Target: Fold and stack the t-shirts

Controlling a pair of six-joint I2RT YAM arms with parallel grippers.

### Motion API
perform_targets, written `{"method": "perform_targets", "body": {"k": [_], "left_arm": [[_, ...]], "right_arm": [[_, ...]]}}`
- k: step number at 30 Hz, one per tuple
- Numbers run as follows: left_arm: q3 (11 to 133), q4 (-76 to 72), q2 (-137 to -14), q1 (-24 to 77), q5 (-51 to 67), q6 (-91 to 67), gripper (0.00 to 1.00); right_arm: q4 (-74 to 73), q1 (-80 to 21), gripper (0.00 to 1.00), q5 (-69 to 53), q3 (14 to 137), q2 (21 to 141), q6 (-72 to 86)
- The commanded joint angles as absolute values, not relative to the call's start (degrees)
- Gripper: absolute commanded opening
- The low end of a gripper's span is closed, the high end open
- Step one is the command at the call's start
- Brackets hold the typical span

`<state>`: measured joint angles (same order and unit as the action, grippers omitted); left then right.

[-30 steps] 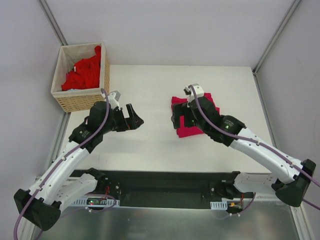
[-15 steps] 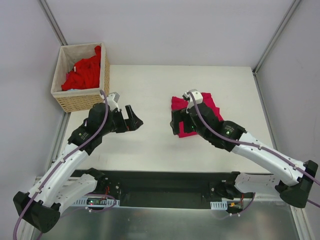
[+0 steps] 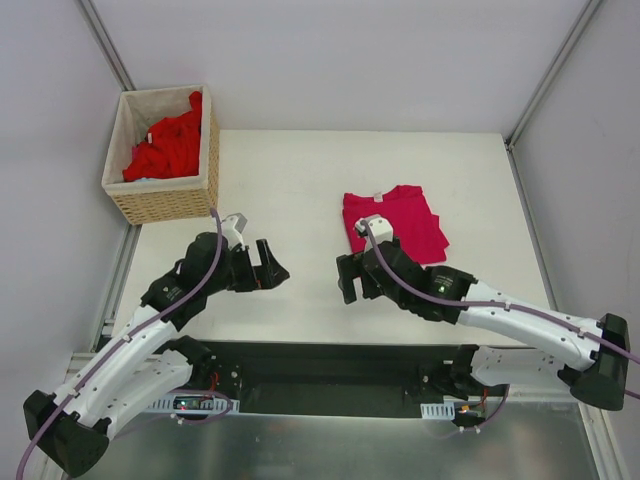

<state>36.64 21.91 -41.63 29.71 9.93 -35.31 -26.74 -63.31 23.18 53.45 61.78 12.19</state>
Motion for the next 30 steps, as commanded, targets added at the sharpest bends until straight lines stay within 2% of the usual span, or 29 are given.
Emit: {"method": "perform_targets", "body": {"k": [1,7,30], "left_arm": [[34.5,21.5,-39.8,32.4,8.8,-38.1,0.99],[32.0,21.5,-39.2,34.7,7.9,-39.8,0.99],[32.5,21.4,-40.3,35.9,7.5,-39.7,0.99]], "right_arm": [[-25.5,-66.0,0.97,25.6,51.9,61.8,15.6],[-25.1,-69.1,0.97,26.4,51.0,63.9,17.1],[-26.5,-69.8,0.97,27.5,52.3,64.9,17.0]]}}
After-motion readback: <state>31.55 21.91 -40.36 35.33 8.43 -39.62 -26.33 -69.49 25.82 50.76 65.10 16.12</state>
